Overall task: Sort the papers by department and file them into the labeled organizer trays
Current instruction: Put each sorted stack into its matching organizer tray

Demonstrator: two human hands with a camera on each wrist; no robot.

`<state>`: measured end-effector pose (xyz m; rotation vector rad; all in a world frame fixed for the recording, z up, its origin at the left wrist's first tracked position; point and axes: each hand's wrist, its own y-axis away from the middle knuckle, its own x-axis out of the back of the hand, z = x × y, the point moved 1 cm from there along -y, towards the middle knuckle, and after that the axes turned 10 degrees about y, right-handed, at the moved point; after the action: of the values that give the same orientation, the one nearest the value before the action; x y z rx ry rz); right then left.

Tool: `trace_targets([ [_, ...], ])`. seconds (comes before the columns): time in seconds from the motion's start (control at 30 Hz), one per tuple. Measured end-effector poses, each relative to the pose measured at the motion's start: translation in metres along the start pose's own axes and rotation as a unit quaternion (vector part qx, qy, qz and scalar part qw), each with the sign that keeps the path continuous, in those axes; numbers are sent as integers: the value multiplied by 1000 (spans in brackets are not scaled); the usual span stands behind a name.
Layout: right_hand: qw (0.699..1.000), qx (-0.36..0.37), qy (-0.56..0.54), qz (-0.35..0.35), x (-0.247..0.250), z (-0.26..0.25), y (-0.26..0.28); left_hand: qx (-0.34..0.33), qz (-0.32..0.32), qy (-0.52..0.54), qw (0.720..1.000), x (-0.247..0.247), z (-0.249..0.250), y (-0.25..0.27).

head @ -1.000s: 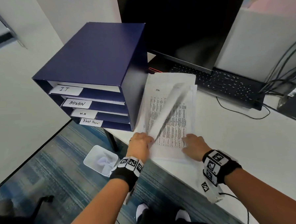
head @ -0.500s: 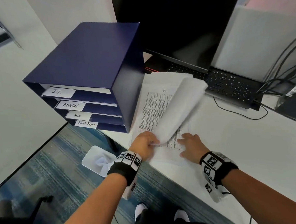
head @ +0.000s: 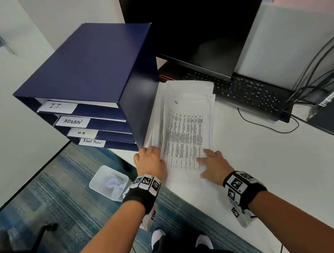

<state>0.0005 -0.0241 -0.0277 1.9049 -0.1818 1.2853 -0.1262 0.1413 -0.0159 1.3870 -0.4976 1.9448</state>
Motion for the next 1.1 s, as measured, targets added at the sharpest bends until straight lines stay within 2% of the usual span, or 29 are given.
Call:
trace_targets([
  [0.13,1000,1,0,7,-1,0,0,-87,19,29,996,-6,-3,7],
  [0.27,1000,-2,0,15,-1,-1,0,-125,-60,206,969,-10,-7,11],
  [0.33,1000,-3,4,25,1,-2,1,-147,-94,224,959,-9,-7,10],
  [0.4,1000,-3,6,28,2,-3,1,-165,-77,218,959,-11,-6,11],
  [0.47,1000,-6,3,20,3,-3,1,-138,-22,180,974,-12,-4,12],
  [0.5,1000,-8,-1,12,3,-3,1,-101,-6,152,983,-11,-2,13],
  [0.57,1000,-8,-11,1,3,-3,1,19,-20,113,993,-9,0,13],
  [0.63,1000,-8,-14,-3,3,-2,2,120,-48,125,984,-5,0,11],
  [0.7,1000,-7,-11,-2,4,-2,1,141,-68,145,977,-3,-2,5],
  [0.8,1000,-6,-10,1,4,-3,2,109,-76,195,972,0,-3,-2],
  [0.93,1000,-5,-8,0,4,-2,2,29,-33,280,959,4,0,5],
  [1.0,1000,-6,-9,2,4,-2,2,-11,-47,291,955,2,1,9],
  [1.1,1000,-7,-12,12,3,-3,2,-86,-87,254,960,-1,4,10],
])
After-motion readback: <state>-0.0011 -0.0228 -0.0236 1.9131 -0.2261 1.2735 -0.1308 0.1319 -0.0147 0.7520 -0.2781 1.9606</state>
